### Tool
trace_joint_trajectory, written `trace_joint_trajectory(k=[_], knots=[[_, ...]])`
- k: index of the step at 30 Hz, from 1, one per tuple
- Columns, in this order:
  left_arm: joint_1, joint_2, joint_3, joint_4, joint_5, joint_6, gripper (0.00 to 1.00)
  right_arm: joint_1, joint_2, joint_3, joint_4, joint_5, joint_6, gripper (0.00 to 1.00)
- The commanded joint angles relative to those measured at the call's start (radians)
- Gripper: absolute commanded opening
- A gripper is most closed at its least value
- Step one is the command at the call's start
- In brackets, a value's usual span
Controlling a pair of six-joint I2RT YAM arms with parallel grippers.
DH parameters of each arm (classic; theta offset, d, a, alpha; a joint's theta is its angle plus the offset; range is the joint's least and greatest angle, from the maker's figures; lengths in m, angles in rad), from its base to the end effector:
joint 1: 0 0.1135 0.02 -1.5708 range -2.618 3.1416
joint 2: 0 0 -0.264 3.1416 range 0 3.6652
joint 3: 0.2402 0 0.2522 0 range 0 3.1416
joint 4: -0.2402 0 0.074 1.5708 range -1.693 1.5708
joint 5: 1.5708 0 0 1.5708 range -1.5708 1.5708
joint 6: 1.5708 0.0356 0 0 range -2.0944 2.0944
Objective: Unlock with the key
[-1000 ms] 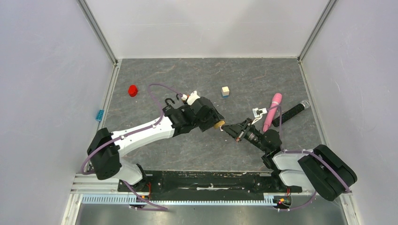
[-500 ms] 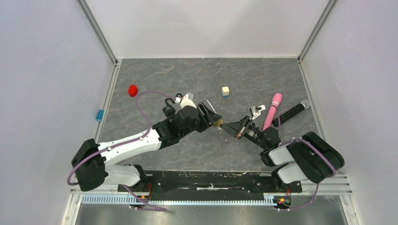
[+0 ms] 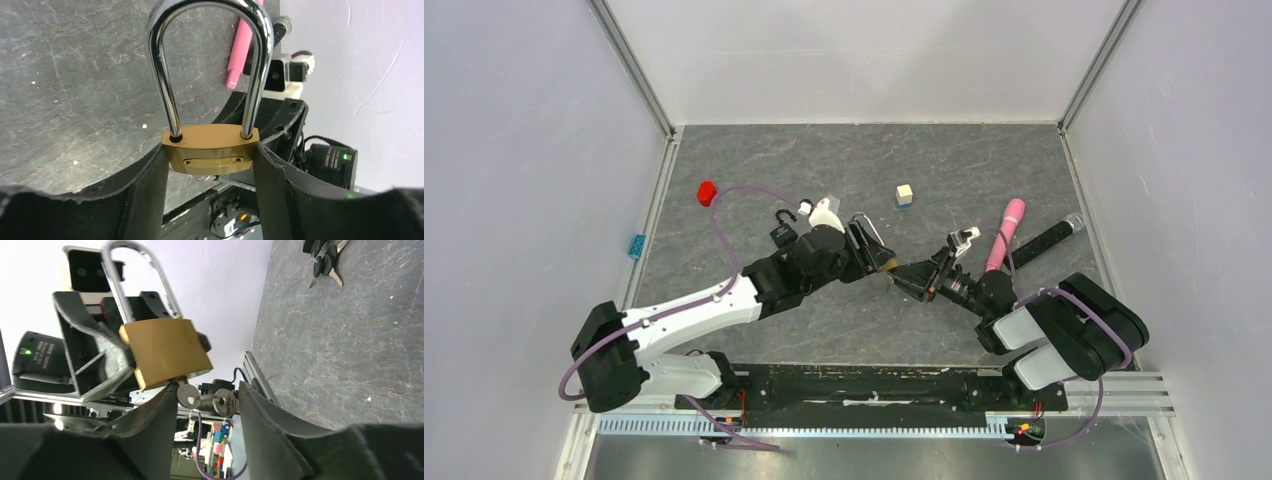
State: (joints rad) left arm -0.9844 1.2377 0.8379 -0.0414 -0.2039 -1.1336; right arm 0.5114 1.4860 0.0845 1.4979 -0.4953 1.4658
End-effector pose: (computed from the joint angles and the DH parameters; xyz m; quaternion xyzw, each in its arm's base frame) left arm 0.1616 -0.2302 0.2764 -0.1169 0.8339 -0.4221 0.3357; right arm 0.1686 0.1140 0.1553 0.1381 0.6623 0.6901 0.2570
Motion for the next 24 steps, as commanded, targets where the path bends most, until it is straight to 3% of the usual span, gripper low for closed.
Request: trace_joint_trajectory(k=[1, 6, 12, 19, 24], knots=[[-0.018, -0.052, 0.201, -0.159, 0.020, 0.138, 0.02, -0.004, 0.007, -0.008, 0.440, 0.012, -0.051, 0.56], [0.020, 0.019, 0.337, -0.446, -0.006, 0.288, 0.02, -0.015, -0.024, -0.055, 0.411, -0.032, -0.095, 0.73], [0.059, 0.073, 0.431, -0.640, -0.030, 0.499, 0.02, -0.046, -0.139, -0.046, 0.218, -0.110, -0.221, 0.81], [0.062, 0.074, 0.462, -0.692, 0.035, 0.706, 0.02, -0.057, -0.384, 0.137, -0.529, -0.107, -0.678, 0.88], [0.063, 0.047, 0.461, -0.682, 0.127, 0.841, 0.02, -0.057, -0.471, 0.281, -0.895, -0.007, -0.944, 0.89]])
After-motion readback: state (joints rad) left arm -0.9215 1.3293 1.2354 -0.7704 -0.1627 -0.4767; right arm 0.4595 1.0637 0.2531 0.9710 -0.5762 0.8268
